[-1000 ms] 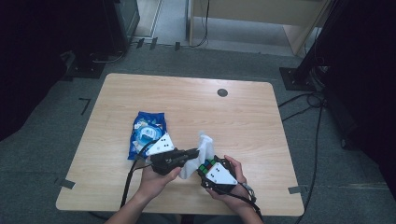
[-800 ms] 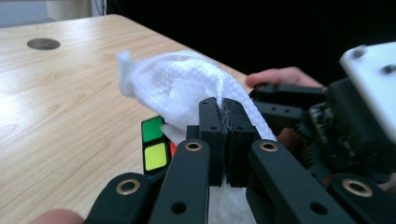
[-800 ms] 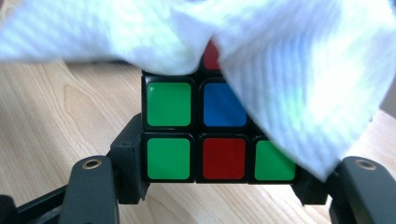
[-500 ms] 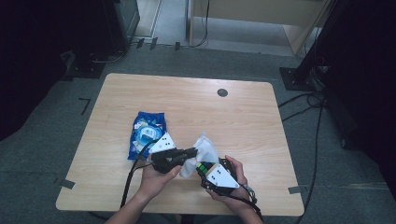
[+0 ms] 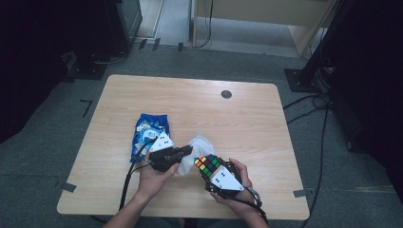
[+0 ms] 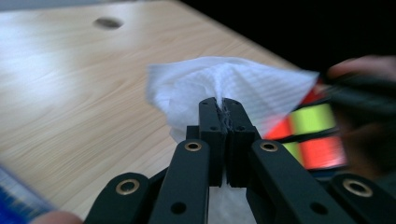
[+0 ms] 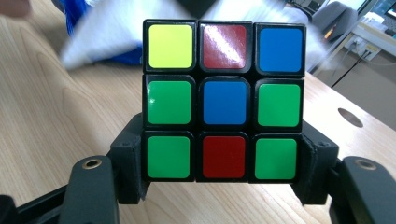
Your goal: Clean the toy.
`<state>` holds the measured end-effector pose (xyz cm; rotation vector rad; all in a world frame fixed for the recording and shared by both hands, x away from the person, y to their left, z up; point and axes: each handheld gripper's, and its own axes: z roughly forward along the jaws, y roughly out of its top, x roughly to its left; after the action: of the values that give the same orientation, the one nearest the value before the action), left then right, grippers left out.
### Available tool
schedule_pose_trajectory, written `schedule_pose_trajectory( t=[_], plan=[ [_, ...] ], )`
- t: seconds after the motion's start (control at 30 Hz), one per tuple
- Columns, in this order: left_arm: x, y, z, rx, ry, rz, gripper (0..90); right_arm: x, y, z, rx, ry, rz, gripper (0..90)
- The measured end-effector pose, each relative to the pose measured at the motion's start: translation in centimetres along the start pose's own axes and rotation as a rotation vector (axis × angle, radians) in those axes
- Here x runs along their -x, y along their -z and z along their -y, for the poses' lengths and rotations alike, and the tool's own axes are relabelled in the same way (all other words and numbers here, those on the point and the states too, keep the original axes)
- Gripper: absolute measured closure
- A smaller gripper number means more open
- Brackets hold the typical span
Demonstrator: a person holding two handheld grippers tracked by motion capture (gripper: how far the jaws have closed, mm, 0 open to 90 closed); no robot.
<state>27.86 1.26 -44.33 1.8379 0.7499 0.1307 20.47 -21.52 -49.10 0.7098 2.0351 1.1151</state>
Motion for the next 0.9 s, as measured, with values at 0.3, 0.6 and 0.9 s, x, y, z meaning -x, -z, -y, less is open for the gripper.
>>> schedule_pose_trajectory(
  t=[0.3,0.6,0.9],
  plan=[
    [2.5,-0.5,-0.5,-0.001,-0.017,0.125,88.7,-0.4,-0.2,-0.1,-0.007,0.005,-0.006,35.1],
    [1.8,-1.0,0.1,-0.03,-0.033,0.027,88.5,-0.5,-0.1,-0.1,-0.008,0.006,-0.002,35.1],
    [-0.3,-1.6,1.1,-0.079,-0.001,-0.082,88.6,-0.3,0.1,-0.3,0.012,-0.002,0.0,35.1]
  ],
)
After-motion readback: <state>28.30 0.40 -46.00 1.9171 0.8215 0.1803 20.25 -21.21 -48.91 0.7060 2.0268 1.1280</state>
